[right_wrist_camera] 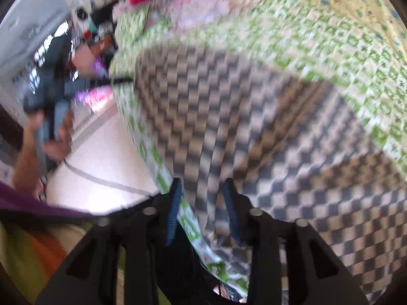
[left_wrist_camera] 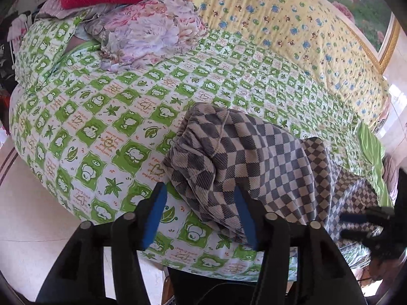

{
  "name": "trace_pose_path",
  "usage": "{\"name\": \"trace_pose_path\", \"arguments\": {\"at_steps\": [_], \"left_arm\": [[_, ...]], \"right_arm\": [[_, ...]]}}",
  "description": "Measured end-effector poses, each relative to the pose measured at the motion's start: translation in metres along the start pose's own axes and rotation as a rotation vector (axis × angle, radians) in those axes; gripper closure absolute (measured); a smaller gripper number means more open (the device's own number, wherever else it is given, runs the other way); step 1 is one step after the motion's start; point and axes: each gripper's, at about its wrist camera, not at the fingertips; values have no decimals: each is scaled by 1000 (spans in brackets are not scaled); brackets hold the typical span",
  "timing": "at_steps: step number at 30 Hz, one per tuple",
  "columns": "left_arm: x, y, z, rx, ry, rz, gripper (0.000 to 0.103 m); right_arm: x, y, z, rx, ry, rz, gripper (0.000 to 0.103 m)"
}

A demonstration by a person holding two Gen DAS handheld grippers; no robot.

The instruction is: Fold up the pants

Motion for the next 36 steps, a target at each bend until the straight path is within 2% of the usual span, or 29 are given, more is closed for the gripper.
{"name": "trace_pose_path", "arguments": {"at_steps": [3, 6, 11, 14, 19, 24, 27, 29, 31, 32, 33, 36], "left_arm": [[1, 3, 1, -16, 10, 19, 40], [-3, 3, -6, -40, -8, 64, 40], [-13, 3, -25, -76, -50, 142, 39], [-20, 1, -38, -97, -61, 168, 39], [-31, 2, -60, -127, -132, 222, 39], [-37, 3, -80, -135, -200, 272, 37], [-35, 3, -90, -143, -219, 281, 34], [-30, 4, -95, -138, -218, 274, 33], [-23, 7, -97, -129, -194, 243, 34], [-19, 9, -98, -123, -179, 225, 39], [-18, 9, -97, -118, -170, 218, 45], [-16, 12, -83, -47, -166, 219, 60]], "right_arm": [[10, 29, 18, 61, 38, -53, 64], [24, 56, 27, 111, 34, -98, 64], [55, 106, 28, 135, 31, -168, 64], [82, 138, 16, 106, 9, -210, 63], [132, 180, -31, -34, -20, -274, 63], [155, 180, -81, -224, -35, -280, 63], [154, 169, -96, -299, -9, -247, 63], [146, 162, -96, -294, -18, -204, 63], [140, 155, -91, -277, -27, -181, 70], [139, 153, -91, -272, -38, -172, 77], [133, 149, -86, -255, -50, -152, 80], [117, 149, -65, -178, -95, -103, 84]]}}
Point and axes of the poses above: each gripper's, at about its wrist camera, not at the fingertips, and z roughly against the way its jaws point, x to its right, y to its top, and after that the axes turned 15 degrees about -z, right-handed
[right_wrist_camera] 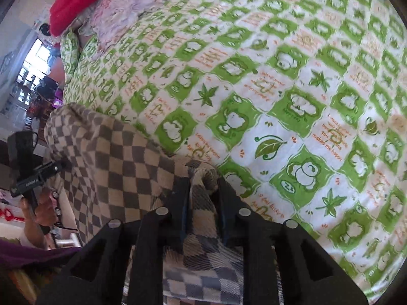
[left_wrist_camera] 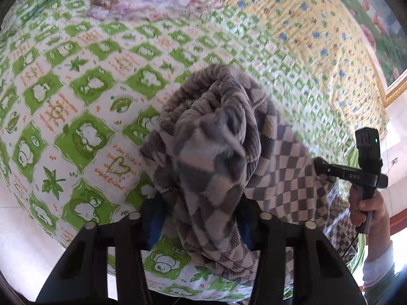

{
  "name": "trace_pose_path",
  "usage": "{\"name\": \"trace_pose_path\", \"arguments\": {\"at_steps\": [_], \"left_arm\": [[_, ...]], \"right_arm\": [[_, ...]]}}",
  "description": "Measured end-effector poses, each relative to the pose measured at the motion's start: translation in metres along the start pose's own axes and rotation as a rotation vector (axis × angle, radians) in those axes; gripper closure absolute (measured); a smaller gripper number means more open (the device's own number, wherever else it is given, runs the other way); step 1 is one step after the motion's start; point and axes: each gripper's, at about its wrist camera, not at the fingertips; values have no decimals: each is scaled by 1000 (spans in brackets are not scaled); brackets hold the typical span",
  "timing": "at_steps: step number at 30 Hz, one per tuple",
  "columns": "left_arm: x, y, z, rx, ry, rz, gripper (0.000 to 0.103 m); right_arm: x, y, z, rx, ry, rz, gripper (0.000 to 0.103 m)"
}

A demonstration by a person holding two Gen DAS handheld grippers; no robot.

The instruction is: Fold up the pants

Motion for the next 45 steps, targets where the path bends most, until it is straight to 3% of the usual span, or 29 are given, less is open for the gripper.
{"name": "trace_pose_path", "arguments": {"at_steps": [5, 8, 11, 16, 20, 23, 26, 31, 35, 45], "left_arm": [[17, 28, 29, 134, -13, -88, 65], [22, 55, 33, 196, -7, -150, 65], [19, 69, 22, 195, 6, -193, 65], [-8, 58, -17, 102, 61, -190, 65], [-16, 50, -15, 86, 62, -168, 57], [-6, 46, 15, 129, 127, -210, 43], [13, 44, 42, 174, 139, -246, 42], [50, 50, 53, 189, 86, -324, 40], [88, 53, 41, 159, 26, -397, 39], [190, 41, 4, 68, -157, -572, 30]], "right_arm": [[-17, 19, 63, 245, -50, -9, 86], [-22, 32, 78, 377, -98, -13, 86], [-22, 42, 53, 393, -175, -22, 86], [-9, 43, -14, 356, -298, -8, 85], [-12, 31, -18, 392, -339, 10, 72], [-17, 13, 18, 440, -271, -23, 56], [-19, -14, 57, 522, -186, -56, 38], [-11, -60, 96, 566, -118, -126, 37], [0, -95, 116, 581, -60, -200, 37], [21, -177, 141, 579, -165, -297, 36]]}}
Point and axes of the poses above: each gripper's, at about its wrist camera, not at the fingertips, and z roughly against the way its jaws point, x to its right, y to its top, and after that the axes turned 15 degrees about -z, right-handed
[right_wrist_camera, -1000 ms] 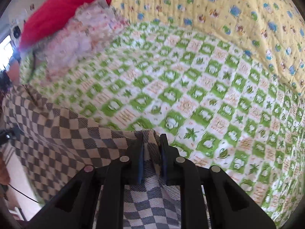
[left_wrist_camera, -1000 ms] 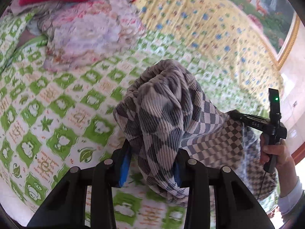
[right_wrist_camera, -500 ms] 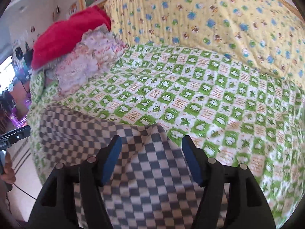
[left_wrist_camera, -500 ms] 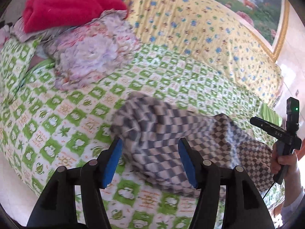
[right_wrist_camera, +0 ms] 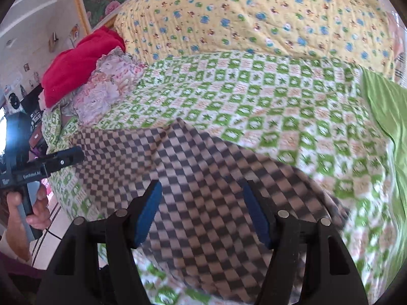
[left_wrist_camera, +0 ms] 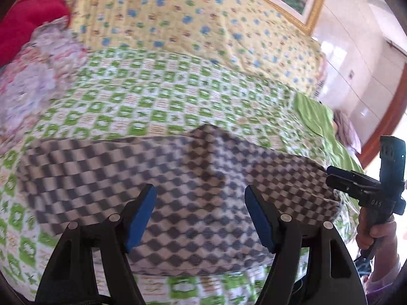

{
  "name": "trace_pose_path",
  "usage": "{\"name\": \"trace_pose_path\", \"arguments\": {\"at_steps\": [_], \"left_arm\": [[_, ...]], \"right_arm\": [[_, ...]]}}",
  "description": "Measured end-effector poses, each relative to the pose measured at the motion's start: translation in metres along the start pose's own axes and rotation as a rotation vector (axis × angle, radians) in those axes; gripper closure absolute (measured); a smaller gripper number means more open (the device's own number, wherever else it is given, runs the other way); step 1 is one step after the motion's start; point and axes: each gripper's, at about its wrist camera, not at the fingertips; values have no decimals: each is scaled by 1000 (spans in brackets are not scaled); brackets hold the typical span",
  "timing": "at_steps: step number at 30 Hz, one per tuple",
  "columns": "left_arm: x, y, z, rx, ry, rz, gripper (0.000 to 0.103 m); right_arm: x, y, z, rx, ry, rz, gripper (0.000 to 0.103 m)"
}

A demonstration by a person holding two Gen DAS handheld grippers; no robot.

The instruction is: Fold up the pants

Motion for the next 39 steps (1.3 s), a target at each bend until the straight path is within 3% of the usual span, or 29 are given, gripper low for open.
{"name": "trace_pose_path", "arguments": {"at_steps": [7, 17, 29, 33, 39], "left_arm": [[59, 26, -37, -32, -137, -129, 29], [124, 54, -84, -85, -302, -335, 27], [176, 91, -134, -155, -431, -554, 26], [197, 104, -154, -186, -508, -629, 26], [226, 125, -197, -250, -575, -738, 27]], "right_arm": [[46, -35, 38, 9, -37, -203, 36], [88, -79, 66, 25, -106, -380, 36], [105, -84, 54, 42, -112, -476, 36], [109, -84, 45, 29, -121, -499, 36], [120, -88, 36, 20, -99, -562, 36]]}}
Point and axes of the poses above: each gripper's, at about its wrist camera, not at the fingertips, and z roughly against the way its jaws point, x to its right, y to its top, and after that the axes turned 15 degrees about -z, right-handed
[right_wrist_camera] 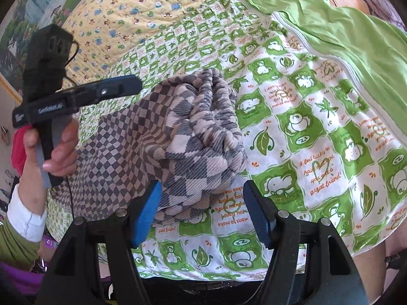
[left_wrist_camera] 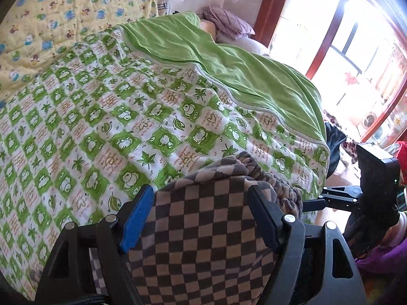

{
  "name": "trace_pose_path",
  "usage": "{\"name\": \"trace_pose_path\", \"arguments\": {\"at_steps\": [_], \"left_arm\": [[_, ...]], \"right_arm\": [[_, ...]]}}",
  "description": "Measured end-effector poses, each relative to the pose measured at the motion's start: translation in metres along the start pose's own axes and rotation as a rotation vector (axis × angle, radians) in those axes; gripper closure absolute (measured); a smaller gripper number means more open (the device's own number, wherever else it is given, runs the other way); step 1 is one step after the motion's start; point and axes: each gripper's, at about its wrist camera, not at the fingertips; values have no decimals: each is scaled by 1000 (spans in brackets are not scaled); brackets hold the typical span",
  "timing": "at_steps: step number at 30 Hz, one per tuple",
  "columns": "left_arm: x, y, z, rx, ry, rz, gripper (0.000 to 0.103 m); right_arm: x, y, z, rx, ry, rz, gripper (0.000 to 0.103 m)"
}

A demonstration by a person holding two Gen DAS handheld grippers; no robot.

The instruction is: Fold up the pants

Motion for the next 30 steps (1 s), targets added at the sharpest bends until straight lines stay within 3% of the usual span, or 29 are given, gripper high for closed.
{"name": "trace_pose_path", "arguments": {"at_steps": [8, 10, 12, 14, 16, 21, 27, 30], "left_arm": [[-27, 22, -56, -121, -174, -32, 28], [-29, 23, -65, -143, -228, -32, 35], [-28, 22, -71, -158, -295, -33, 55], [-24, 20, -73, -172, -329, -47, 57], [-16, 16, -74, -183, -320, -90, 59], [-11, 14, -77, -150, -309, -97, 82], [-12, 14, -43, -56, -262, -77, 94], [-16, 9, -15, 1, -240, -49, 94]], "right_arm": [[14, 6, -9, 2, 71, -130, 36], [17, 5, -13, 6, 86, -154, 36], [18, 5, -16, 8, 94, -162, 46], [19, 4, -18, 8, 101, -164, 47], [22, 4, -19, 10, 111, -156, 53], [22, 4, -21, -6, 133, -130, 71], [3, 6, -9, 5, 184, -81, 77], [-11, 9, -2, 5, 238, -46, 79]]}}
Point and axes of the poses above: each gripper's, at about its wrist camera, not at the fingertips, and z roughly against the way its jaws point, x to its right, y to its top, and after that the axes turned 15 degrees about -z, right-handed
